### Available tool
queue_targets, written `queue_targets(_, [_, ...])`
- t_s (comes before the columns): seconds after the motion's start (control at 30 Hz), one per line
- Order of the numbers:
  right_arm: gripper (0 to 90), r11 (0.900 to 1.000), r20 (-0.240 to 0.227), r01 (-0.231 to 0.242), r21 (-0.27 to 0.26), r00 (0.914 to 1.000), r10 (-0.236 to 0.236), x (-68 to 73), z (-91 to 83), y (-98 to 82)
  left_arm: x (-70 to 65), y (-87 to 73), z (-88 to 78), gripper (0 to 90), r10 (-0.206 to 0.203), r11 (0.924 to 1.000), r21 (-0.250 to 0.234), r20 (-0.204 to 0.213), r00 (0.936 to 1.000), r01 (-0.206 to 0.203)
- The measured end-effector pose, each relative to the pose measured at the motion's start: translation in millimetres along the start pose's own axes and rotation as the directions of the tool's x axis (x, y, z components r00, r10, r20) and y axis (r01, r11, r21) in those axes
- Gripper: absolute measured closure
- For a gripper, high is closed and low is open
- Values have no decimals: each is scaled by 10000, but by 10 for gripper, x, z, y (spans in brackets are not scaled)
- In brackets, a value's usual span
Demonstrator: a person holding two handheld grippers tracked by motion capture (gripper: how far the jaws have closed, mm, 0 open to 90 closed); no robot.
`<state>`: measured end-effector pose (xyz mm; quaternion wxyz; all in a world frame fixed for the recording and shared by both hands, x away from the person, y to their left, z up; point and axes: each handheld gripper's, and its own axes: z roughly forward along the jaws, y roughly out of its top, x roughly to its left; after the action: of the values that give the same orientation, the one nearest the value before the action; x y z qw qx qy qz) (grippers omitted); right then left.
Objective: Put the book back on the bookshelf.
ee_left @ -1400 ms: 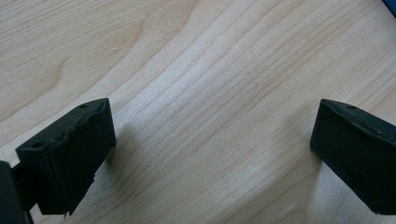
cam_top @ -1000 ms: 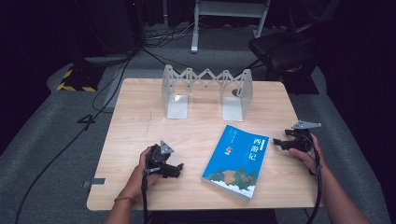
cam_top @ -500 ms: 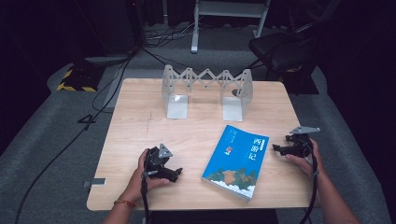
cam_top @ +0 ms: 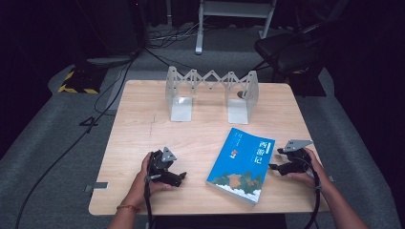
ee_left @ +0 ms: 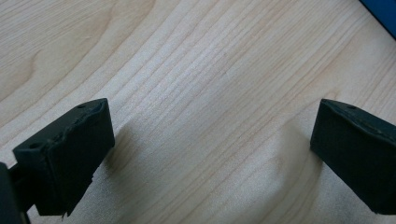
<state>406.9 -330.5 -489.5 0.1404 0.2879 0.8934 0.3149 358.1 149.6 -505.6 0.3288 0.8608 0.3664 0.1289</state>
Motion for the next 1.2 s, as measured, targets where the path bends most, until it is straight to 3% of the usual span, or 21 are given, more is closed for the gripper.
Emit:
queue_targets(0.23, [230, 9999, -44, -113, 124, 9999, 114, 11, 10, 12, -1, 0, 0, 2, -6, 10000, -1, -2, 10000, 6])
queue_targets(0.4, [236, 9994, -309, 201, 278, 9993, -192, 48, 6, 32, -15, 1, 5, 2, -16, 10000, -32, 13, 10000, 16])
queue_targets(0.53, [214, 9990, -162, 250, 383, 9996, -244, 78, -2, 52, -22, 6, 6, 2, 62, 10000, -16, -47, 10000, -62])
queue_targets(0.93, [215, 9992, 42, 329, 230, 9994, -330, 101, -55, 87, -70, 22, 24, 2, 24, 10000, -36, 29, 10000, -24])
queue_targets(1.2, [215, 9995, -22, 267, -160, 9996, -268, 99, -112, 114, -81, 38, 36, 2, 294, 9996, -22, 218, 9993, -294])
